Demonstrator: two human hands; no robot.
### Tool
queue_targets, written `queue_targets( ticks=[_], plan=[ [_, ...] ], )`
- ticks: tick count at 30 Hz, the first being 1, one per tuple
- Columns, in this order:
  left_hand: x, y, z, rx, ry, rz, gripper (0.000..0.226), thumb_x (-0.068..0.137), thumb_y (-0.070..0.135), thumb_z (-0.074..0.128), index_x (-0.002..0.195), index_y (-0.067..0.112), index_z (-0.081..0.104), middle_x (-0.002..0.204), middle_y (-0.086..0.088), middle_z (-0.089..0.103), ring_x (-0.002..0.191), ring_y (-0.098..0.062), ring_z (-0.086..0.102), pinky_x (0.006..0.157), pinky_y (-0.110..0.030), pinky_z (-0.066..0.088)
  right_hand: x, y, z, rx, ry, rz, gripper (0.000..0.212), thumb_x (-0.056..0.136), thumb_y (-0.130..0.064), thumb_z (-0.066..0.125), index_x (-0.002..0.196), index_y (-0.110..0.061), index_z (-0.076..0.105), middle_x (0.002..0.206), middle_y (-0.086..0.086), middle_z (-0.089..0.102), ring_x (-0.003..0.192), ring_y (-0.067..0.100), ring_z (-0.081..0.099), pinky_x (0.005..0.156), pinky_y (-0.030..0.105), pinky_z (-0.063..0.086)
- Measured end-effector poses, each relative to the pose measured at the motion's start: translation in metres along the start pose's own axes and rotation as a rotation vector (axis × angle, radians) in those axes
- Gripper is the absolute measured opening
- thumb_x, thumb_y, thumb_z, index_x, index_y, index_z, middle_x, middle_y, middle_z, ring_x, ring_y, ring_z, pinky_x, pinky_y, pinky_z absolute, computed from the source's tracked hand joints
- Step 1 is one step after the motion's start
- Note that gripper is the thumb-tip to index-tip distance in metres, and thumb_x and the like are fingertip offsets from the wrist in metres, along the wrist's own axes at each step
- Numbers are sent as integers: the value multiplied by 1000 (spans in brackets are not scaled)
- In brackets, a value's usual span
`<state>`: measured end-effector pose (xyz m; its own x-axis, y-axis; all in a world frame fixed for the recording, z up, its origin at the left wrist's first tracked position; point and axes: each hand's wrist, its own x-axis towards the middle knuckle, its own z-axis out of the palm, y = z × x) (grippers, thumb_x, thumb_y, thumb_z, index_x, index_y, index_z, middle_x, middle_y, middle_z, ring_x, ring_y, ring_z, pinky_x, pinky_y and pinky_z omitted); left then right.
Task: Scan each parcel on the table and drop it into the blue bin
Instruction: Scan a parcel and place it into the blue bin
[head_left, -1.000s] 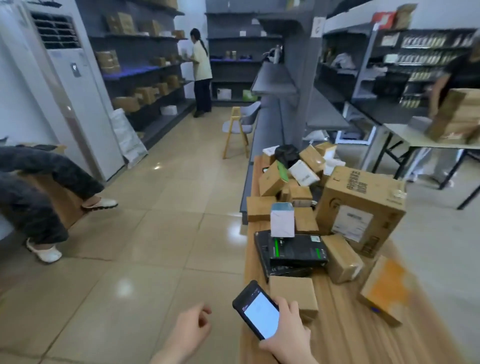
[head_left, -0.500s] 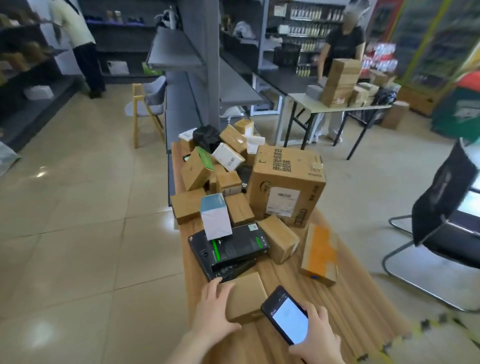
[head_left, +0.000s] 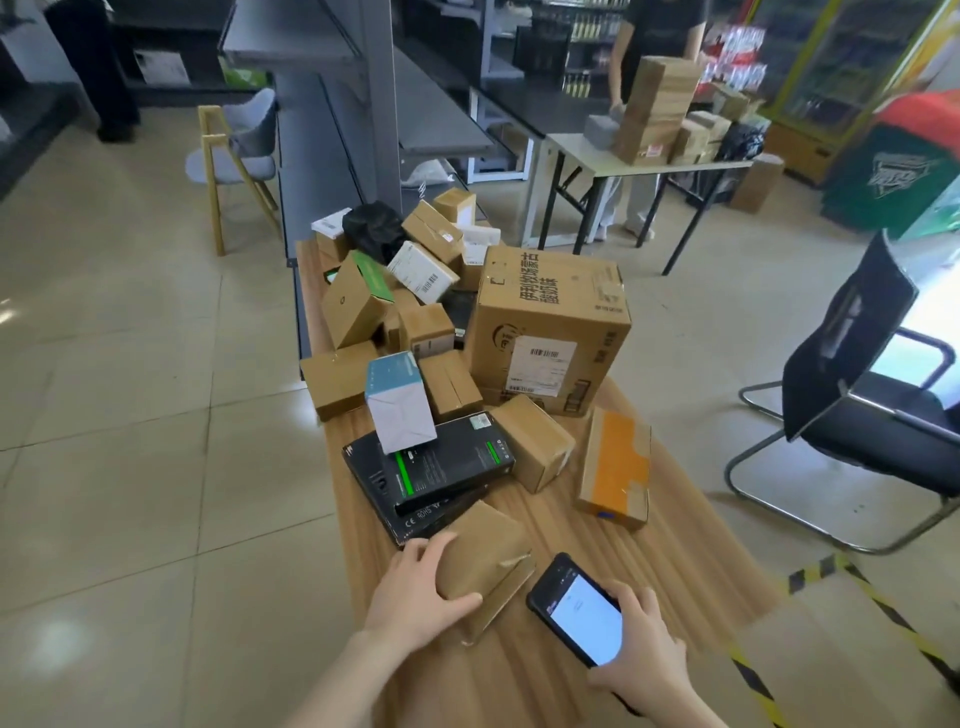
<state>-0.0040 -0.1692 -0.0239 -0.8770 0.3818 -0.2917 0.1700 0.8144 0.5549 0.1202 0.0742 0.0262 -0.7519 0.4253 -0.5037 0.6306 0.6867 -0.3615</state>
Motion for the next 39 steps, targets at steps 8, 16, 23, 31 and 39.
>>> queue_targets(
  ticks=[8, 16, 23, 31, 39],
  plan=[
    [-20, 22, 25, -155, -123, -105, 60, 81, 71, 50, 129, 34, 52, 125, 10, 62, 106, -8, 59, 92, -23, 46, 1, 31, -20, -50, -20, -114, 95, 54, -38, 79, 135, -36, 28, 113, -9, 30, 111, 11, 39, 106, 46, 33],
    [-55, 61, 66, -62, 348, -140, 52, 94, 54, 46, 141, 36, 35, 141, 9, 39, 119, -7, 49, 90, -16, 40, 10, 67, -27, -88, -27, -196, 99, 56, -47, 83, 136, -33, 26, 128, -6, 34, 122, 14, 39, 109, 50, 33],
    [-62, 100, 105, 290, 288, -175, 75, 85, 62, 55, 147, 36, 23, 156, 5, 13, 142, -19, 20, 110, -33, 36, 9, 93, -32, -138, -49, -241, 97, 58, -40, 84, 136, -32, 26, 130, -5, 33, 123, 15, 40, 108, 49, 34],
    [-64, 69, 73, 19, 268, -154, 56, 95, 32, 49, 146, 33, 26, 155, 3, 25, 132, -18, 40, 108, -33, 39, 9, 96, -33, -119, -28, -293, 96, 60, -39, 83, 137, -33, 26, 126, -6, 34, 118, 14, 41, 105, 46, 36],
    [-55, 55, 59, -90, 383, -150, 46, 93, 25, 57, 136, 22, 41, 132, 8, 39, 110, -7, 48, 89, -22, 45, 12, 78, -28, -110, -20, -317, 95, 62, -40, 83, 137, -33, 25, 126, -6, 35, 120, 14, 38, 106, 45, 36]
  ],
)
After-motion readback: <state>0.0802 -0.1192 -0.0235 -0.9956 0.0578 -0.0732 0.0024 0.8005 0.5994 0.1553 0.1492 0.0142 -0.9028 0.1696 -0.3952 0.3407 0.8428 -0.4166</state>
